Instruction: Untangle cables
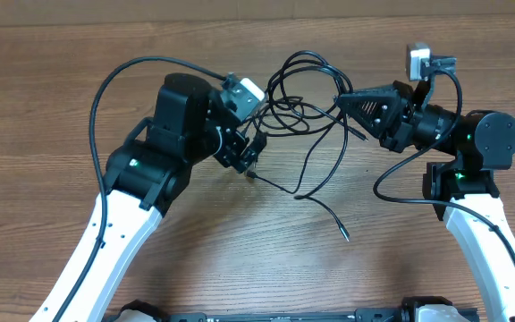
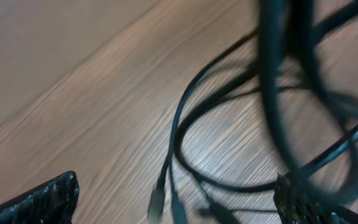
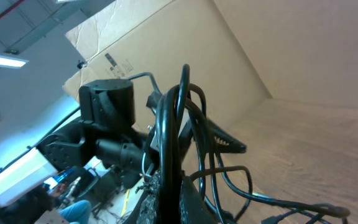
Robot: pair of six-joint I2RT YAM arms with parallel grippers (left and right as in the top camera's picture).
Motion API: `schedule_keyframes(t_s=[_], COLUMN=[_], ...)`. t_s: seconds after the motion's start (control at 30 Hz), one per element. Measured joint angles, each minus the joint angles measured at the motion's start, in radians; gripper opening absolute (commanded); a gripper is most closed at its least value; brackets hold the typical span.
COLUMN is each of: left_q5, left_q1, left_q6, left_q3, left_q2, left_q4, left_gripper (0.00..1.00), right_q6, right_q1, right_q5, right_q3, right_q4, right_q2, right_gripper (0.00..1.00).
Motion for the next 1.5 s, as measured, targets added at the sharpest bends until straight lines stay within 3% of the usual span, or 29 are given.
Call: schedule_keyframes(t_s=[0.27, 0.6, 0.83, 1.07, 1.33, 1.5], left_q5=[0.121, 0.207, 0.312, 0.438, 0.502, 0.544], left_q1=[0.0, 0.07, 0.099, 0.101, 0.101, 0.101], left_q6=[0.024, 0.043, 0.06, 0.111, 0.154, 0.167], left_q3=[0.0, 0.0, 0.0, 0.0, 0.0, 0.0], left_q2=[0.002, 0.002, 0.005, 0.063, 0.101, 0.132], left_q4=[0.051, 0.043, 0.057, 0.058, 0.077, 0.124], left_gripper=[0.99, 0.73, 0.75, 0.59, 0.53, 0.38], right_q6=[0.008, 0.015, 0.022, 0.023, 0.022, 0.023], right_q1=[0.0, 0.0, 0.0, 0.0, 0.0, 0.0], right_q5=[-0.016, -0.022, -0.03, -0.036, -0.039, -0.039], right_q3=[0.0, 0.0, 0.0, 0.0, 0.0, 0.0], right_q4=[0.002, 0.002, 0.011, 0.017, 0.017, 0.018], right_q2=[0.0, 0.0, 0.0, 0.0, 0.0, 0.0], right_gripper=[0.04, 0.04, 0.04, 0.04, 0.04, 0.04])
